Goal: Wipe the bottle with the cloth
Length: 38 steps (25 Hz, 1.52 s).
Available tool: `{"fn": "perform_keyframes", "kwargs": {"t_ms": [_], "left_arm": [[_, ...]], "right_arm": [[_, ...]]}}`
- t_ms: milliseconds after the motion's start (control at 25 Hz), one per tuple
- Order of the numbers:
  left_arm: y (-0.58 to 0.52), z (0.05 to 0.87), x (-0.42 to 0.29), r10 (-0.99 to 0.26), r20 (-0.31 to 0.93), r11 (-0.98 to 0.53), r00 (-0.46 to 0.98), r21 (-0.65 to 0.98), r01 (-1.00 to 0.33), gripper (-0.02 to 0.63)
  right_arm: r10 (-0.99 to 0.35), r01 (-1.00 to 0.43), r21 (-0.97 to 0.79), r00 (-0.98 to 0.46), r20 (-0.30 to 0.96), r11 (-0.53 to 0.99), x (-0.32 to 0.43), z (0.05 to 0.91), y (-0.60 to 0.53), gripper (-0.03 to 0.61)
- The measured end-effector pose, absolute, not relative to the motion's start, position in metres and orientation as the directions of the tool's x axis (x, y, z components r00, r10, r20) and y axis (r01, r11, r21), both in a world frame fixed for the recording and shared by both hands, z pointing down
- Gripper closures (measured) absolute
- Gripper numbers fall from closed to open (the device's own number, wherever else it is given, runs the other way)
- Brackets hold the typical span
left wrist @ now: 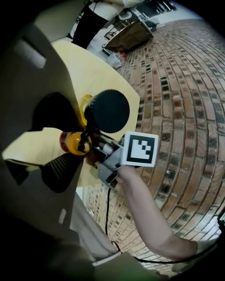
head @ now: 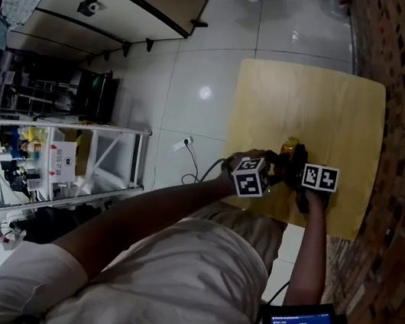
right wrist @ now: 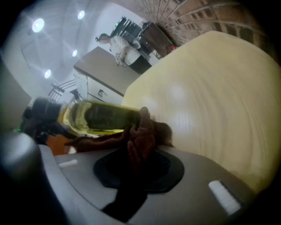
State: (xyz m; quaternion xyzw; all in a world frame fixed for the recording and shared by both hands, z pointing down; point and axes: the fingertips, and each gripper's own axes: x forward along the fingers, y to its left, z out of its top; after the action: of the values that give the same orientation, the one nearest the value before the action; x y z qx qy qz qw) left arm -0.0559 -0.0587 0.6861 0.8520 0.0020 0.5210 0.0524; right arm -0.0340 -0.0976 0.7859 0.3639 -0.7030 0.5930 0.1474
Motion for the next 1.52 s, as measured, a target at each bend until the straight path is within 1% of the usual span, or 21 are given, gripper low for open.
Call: {"fn": "perform_keyframes", "kwargs": {"t_ms": [40,120,240,400,480,560,680,760,800,840,920,1000,1200,1280,1440,1520], "left_arm": [[-0.060,0.685,-0.054,0.058,0.888,-0.994,0.457,0.091,-0.052,0.443],[-0.062,0.683,-0.052,0.058,0.887,-0.994,0.458,0.092,-0.053,0.443],[-0.064,0.686,-0.052,0.050,0.886,-0.994,0.461,0.091,-0.066,0.443],[-0.072,0.692,-0.053,0.040,0.882,-0.991,0.470,0.097,-0.097,0.442],[-0.073,0.696,-0.053,0.044,0.881,-0.991,0.471,0.100,-0.094,0.443],[-0.075,0.699,-0.054,0.049,0.882,-0.992,0.468,0.096,-0.078,0.443],[-0.080,0.698,-0.054,0.061,0.887,-0.995,0.459,0.091,-0.044,0.443],[-0.079,0.698,-0.053,0.072,0.890,-0.996,0.451,0.091,-0.021,0.443],[-0.079,0.697,-0.053,0.074,0.890,-0.996,0.449,0.090,-0.013,0.443],[-0.080,0.696,-0.053,0.075,0.890,-0.996,0.449,0.089,-0.011,0.443],[-0.079,0.695,-0.051,0.075,0.889,-0.995,0.452,0.094,-0.020,0.444],[-0.076,0.694,-0.049,0.077,0.886,-0.995,0.457,0.099,-0.025,0.445],[-0.064,0.686,-0.045,0.080,0.888,-0.997,0.452,0.080,0.020,0.443],[-0.064,0.683,-0.045,0.077,0.885,-0.997,0.459,0.082,0.008,0.444],[-0.063,0.681,-0.047,0.076,0.880,-0.996,0.470,0.091,-0.009,0.443],[-0.060,0.681,-0.048,0.079,0.878,-0.996,0.472,0.094,-0.008,0.443]], "right_arm": [[-0.328,-0.704,-0.710,-0.674,0.662,0.010,-0.035,0.793,-0.096,0.502],[-0.355,-0.705,-0.708,-0.652,0.670,-0.043,-0.032,0.799,-0.098,0.502],[-0.425,-0.679,-0.727,-0.632,0.648,-0.101,-0.025,0.797,-0.095,0.502],[-0.527,-0.617,-0.756,-0.576,0.625,-0.221,-0.004,0.801,-0.074,0.502],[-0.573,-0.576,-0.783,-0.569,0.590,-0.233,0.002,0.799,-0.064,0.502],[-0.621,-0.535,-0.824,-0.585,0.522,-0.188,0.003,0.786,-0.068,0.502],[-0.654,-0.484,-0.875,-0.655,0.377,-0.019,-0.003,0.742,-0.093,0.502],[-0.615,-0.427,-0.899,-0.736,0.283,0.098,-0.015,0.712,-0.106,0.502],[-0.577,-0.410,-0.902,-0.773,0.264,0.137,-0.022,0.704,-0.111,0.502],[-0.535,-0.411,-0.897,-0.800,0.271,0.161,-0.028,0.701,-0.114,0.502],[-0.466,-0.449,-0.878,-0.820,0.332,0.165,-0.033,0.709,-0.116,0.502],[-0.417,-0.499,-0.857,-0.811,0.410,0.127,-0.031,0.729,-0.111,0.502],[-0.295,-0.612,-0.791,-0.758,0.582,0.015,-0.030,0.791,-0.080,0.502],[-0.287,-0.617,-0.787,-0.751,0.594,-0.011,-0.032,0.800,-0.072,0.503],[-0.328,-0.600,-0.800,-0.752,0.572,-0.017,-0.033,0.792,-0.069,0.503],[-0.383,-0.554,-0.833,-0.768,0.513,-0.006,-0.031,0.772,-0.071,0.502]]}}
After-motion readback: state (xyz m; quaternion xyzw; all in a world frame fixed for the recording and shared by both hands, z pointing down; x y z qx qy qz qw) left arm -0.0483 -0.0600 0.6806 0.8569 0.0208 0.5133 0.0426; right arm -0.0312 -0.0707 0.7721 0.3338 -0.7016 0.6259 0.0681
